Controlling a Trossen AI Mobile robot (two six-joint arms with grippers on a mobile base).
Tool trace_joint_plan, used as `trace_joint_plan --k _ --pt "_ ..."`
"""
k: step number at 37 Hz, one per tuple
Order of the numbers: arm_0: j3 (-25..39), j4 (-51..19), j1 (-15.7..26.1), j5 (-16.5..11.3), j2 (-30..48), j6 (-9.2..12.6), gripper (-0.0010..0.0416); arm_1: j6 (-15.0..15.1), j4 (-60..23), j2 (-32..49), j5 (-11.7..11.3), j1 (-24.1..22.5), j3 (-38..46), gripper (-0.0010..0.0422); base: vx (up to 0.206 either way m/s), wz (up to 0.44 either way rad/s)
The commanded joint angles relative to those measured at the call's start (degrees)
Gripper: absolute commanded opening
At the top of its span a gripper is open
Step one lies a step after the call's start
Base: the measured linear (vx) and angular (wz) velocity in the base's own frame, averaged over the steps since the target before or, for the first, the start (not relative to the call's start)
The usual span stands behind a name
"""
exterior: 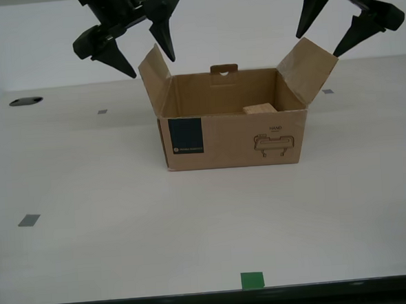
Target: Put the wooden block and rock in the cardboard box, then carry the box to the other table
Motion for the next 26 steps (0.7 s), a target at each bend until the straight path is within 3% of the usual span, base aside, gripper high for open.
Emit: trace_joint_plan --k 1,26 --pt "0.02 0.44 0.11 -0.28 1.77 0.0 0.0389 -0.52 0.87 0.0 0.07 -0.57 -0.04 0.0394 0.0 0.0" --pt "-0.81 9.81 2.08 -0.35 6.32 0.0 0.0389 -3.82 5.35 -0.02 0.02 -1.68 -0.35 0.0394 0.0 0.0"
